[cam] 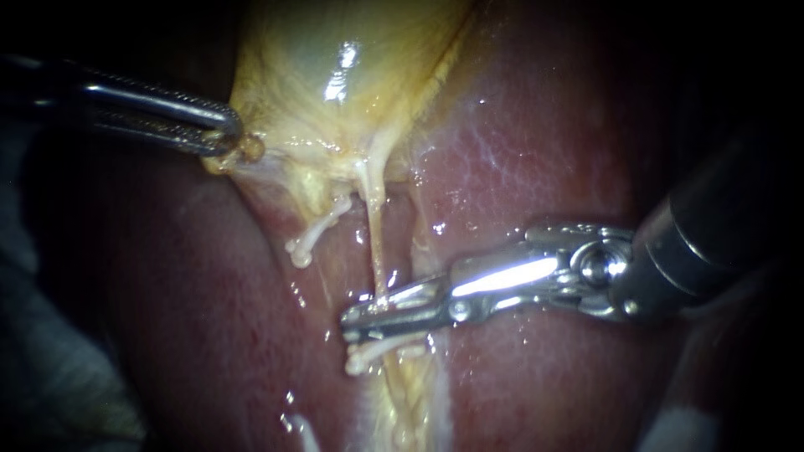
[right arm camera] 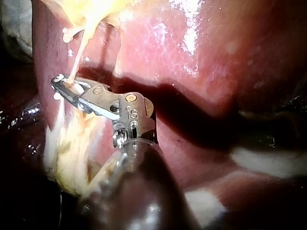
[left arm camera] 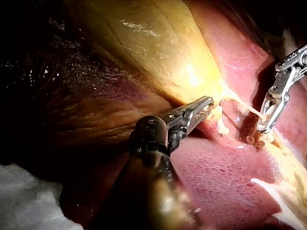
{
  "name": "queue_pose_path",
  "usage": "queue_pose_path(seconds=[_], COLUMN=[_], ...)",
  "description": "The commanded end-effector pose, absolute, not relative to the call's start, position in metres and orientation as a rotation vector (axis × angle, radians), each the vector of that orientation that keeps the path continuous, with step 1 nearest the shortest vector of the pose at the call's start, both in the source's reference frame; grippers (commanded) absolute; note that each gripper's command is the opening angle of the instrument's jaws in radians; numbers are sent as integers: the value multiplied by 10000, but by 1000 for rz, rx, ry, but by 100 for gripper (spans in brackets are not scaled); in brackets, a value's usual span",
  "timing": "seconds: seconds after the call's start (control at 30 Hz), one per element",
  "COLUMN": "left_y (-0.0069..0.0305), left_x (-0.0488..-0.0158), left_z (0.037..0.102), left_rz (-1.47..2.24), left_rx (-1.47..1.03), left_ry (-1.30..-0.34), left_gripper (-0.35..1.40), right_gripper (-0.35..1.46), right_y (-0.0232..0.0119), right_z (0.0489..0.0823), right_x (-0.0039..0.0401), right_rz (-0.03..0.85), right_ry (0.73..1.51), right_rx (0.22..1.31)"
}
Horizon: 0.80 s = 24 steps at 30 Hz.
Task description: Going back second clip right tube
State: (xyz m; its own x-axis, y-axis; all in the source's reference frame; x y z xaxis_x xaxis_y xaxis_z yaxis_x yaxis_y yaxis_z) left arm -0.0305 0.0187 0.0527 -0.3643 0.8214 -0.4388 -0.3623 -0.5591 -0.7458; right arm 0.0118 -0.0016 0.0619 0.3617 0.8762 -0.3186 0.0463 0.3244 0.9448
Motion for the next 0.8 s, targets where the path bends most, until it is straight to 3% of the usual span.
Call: queue_pose_path(seconds=[0.03, 0.1, 0.17, 0.23, 0.53, 0.8], left_y=[187, 187, 187, 187, 188, 188], left_x=[-305, -305, -305, -306, -306, -305], left_z=[527, 527, 527, 528, 529, 529], left_rz=[1988, 1988, 1988, 1988, 1988, 1988], left_rx=[-1063, -1063, -1063, -1063, -1063, -1063], left_ry=[-704, -704, -704, -704, -704, -704], left_gripper=[-35, -35, -35, -35, -35, -35], right_gripper=[-34, 6, 27, 36, 47, 49], right_y=[-17, -19, -20, -19, -27, -25], right_z=[618, 621, 626, 630, 663, 668], right_x=[119, 121, 125, 129, 131, 125], right_rz=[691, 659, 615, 581, 571, 539], right_ry=[1076, 1090, 1111, 1126, 1152, 1173], right_rx=[1099, 1076, 1041, 1013, 910, 851])
